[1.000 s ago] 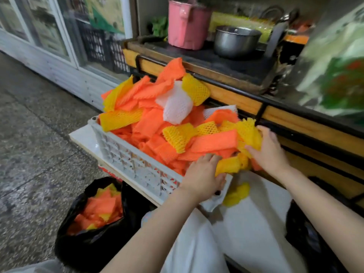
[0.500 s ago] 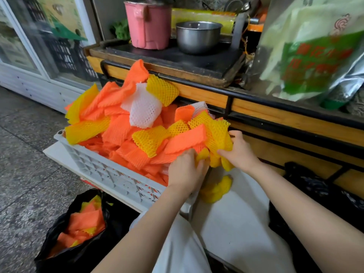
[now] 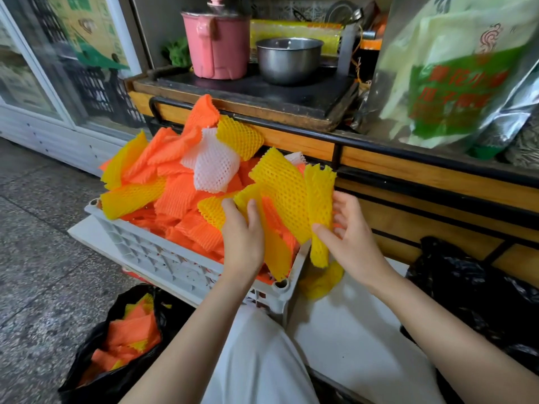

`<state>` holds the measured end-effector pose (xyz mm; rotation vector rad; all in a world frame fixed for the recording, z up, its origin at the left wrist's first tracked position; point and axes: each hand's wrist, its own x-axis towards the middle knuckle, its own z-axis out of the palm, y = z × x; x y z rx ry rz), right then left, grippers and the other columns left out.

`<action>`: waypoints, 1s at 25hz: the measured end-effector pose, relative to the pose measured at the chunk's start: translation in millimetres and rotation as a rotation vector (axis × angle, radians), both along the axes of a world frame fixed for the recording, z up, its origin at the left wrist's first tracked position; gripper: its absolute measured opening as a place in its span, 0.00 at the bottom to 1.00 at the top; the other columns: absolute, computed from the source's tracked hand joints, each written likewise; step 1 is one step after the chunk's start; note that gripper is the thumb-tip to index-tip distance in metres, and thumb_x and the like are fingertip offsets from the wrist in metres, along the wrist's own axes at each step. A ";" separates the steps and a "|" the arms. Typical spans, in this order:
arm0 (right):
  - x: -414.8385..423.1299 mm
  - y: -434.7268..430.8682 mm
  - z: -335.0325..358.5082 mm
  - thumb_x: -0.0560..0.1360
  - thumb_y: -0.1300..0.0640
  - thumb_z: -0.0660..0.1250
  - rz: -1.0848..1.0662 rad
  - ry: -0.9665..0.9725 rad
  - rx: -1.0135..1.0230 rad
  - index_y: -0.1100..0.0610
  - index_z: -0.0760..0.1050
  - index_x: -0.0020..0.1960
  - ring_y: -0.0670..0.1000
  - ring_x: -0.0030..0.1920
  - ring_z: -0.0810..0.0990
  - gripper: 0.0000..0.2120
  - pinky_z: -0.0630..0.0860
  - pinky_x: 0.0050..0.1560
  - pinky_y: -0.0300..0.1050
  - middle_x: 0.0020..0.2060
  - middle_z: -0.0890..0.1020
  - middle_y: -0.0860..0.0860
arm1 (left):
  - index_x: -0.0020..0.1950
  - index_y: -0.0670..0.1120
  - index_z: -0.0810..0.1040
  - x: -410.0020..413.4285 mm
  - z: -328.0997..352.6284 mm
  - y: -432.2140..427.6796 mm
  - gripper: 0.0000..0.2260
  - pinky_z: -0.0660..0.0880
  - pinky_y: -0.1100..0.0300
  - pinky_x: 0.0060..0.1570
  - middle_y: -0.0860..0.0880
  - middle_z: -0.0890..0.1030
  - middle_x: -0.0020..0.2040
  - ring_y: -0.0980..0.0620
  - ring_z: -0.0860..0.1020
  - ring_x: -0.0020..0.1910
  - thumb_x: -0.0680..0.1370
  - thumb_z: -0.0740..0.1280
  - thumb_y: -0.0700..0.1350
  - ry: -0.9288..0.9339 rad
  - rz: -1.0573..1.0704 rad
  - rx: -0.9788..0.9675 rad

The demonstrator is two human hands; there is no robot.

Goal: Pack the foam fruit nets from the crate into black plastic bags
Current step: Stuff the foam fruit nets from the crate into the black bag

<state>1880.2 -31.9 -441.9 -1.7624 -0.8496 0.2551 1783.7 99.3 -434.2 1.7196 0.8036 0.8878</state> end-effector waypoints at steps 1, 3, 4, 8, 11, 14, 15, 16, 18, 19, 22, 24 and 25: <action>-6.1 2.0 -0.8 0.75 0.59 0.67 0.029 0.028 0.007 0.46 0.59 0.64 0.39 0.56 0.73 0.24 0.73 0.49 0.32 0.57 0.71 0.43 | 0.41 0.47 0.60 -0.2 -1.8 -1.1 0.11 0.60 0.66 0.24 0.51 0.61 0.32 0.57 0.60 0.26 0.82 0.55 0.46 -0.001 0.007 -0.061; -13.3 4.0 -2.9 0.75 0.59 0.67 0.042 0.051 0.009 0.45 0.59 0.63 0.38 0.54 0.74 0.23 0.73 0.48 0.30 0.56 0.71 0.41 | 0.40 0.48 0.60 -3.8 -6.2 5.3 0.12 0.62 0.63 0.30 0.52 0.61 0.34 0.55 0.61 0.30 0.82 0.55 0.48 -0.019 0.084 -0.182; -14.5 3.8 -3.0 0.75 0.59 0.67 0.034 0.057 0.010 0.46 0.59 0.63 0.37 0.54 0.73 0.23 0.73 0.48 0.29 0.55 0.71 0.40 | 0.41 0.48 0.61 -7.6 -8.8 12.2 0.11 0.63 0.60 0.33 0.51 0.62 0.35 0.55 0.61 0.31 0.82 0.55 0.49 -0.028 0.149 -0.226; -16.4 5.7 3.5 0.75 0.61 0.66 -0.005 0.106 0.101 0.48 0.61 0.63 0.37 0.54 0.75 0.22 0.73 0.47 0.29 0.54 0.73 0.38 | 0.51 0.44 0.62 -26.4 -11.7 38.7 0.10 0.63 0.60 0.31 0.51 0.62 0.36 0.54 0.63 0.31 0.83 0.52 0.50 -0.063 0.364 -0.314; -25.4 16.4 5.1 0.75 0.61 0.67 0.037 0.130 0.093 0.49 0.62 0.64 0.38 0.55 0.76 0.22 0.74 0.50 0.32 0.55 0.74 0.40 | 0.50 0.47 0.64 -27.6 -4.1 34.2 0.09 0.65 0.57 0.34 0.52 0.64 0.38 0.54 0.66 0.34 0.83 0.51 0.51 -0.078 0.301 -0.384; -38.0 25.4 1.1 0.75 0.58 0.68 0.125 0.086 -0.077 0.50 0.65 0.66 0.39 0.55 0.75 0.22 0.72 0.50 0.30 0.56 0.75 0.42 | 0.51 0.49 0.66 -23.2 0.0 18.4 0.10 0.70 0.54 0.42 0.51 0.69 0.42 0.50 0.71 0.43 0.82 0.51 0.53 -0.087 0.145 -0.452; -41.7 26.0 -0.5 0.75 0.57 0.68 0.138 0.038 -0.127 0.49 0.66 0.67 0.41 0.55 0.75 0.22 0.70 0.50 0.27 0.55 0.76 0.43 | 0.53 0.48 0.67 -22.5 -0.1 14.4 0.13 0.73 0.53 0.45 0.50 0.73 0.45 0.50 0.73 0.46 0.81 0.52 0.57 -0.125 0.062 -0.485; -45.1 25.5 -0.7 0.75 0.56 0.68 0.144 -0.020 -0.170 0.49 0.67 0.67 0.41 0.54 0.74 0.22 0.67 0.49 0.22 0.54 0.76 0.42 | 0.55 0.48 0.68 -22.4 0.0 11.1 0.17 0.74 0.51 0.50 0.49 0.75 0.49 0.50 0.75 0.50 0.80 0.55 0.60 -0.162 -0.032 -0.511; -49.9 22.6 1.0 0.75 0.57 0.67 0.148 -0.104 -0.219 0.47 0.68 0.65 0.38 0.49 0.72 0.20 0.63 0.44 0.17 0.49 0.75 0.39 | 0.59 0.46 0.67 -24.3 2.3 4.2 0.19 0.75 0.50 0.55 0.50 0.76 0.50 0.51 0.77 0.52 0.77 0.62 0.59 -0.149 -0.148 -0.492; -50.4 20.7 1.9 0.76 0.58 0.67 0.156 -0.100 -0.216 0.45 0.68 0.63 0.36 0.48 0.72 0.19 0.64 0.44 0.17 0.47 0.75 0.38 | 0.58 0.45 0.67 -26.3 3.0 2.0 0.17 0.75 0.51 0.53 0.51 0.76 0.48 0.50 0.77 0.50 0.77 0.65 0.54 -0.107 -0.158 -0.443; -44.5 15.7 2.5 0.75 0.60 0.67 0.145 0.017 -0.156 0.46 0.69 0.63 0.44 0.53 0.77 0.19 0.71 0.50 0.28 0.50 0.77 0.39 | 0.50 0.47 0.69 -32.4 -0.2 2.7 0.07 0.74 0.54 0.44 0.48 0.76 0.47 0.47 0.77 0.48 0.77 0.67 0.45 -0.074 -0.090 -0.340; -36.8 13.1 4.5 0.75 0.60 0.67 0.061 0.037 -0.080 0.48 0.67 0.62 0.47 0.53 0.77 0.19 0.73 0.52 0.38 0.51 0.76 0.41 | 0.49 0.48 0.70 -36.5 -0.9 3.8 0.06 0.75 0.58 0.40 0.46 0.77 0.49 0.48 0.77 0.47 0.77 0.66 0.45 -0.102 -0.079 -0.346; -33.7 12.6 6.2 0.75 0.61 0.67 0.029 0.044 -0.046 0.48 0.66 0.59 0.47 0.52 0.77 0.17 0.74 0.52 0.39 0.50 0.76 0.41 | 0.49 0.47 0.70 -37.1 -1.3 3.7 0.06 0.75 0.61 0.38 0.45 0.77 0.50 0.50 0.78 0.47 0.78 0.66 0.45 -0.117 -0.087 -0.356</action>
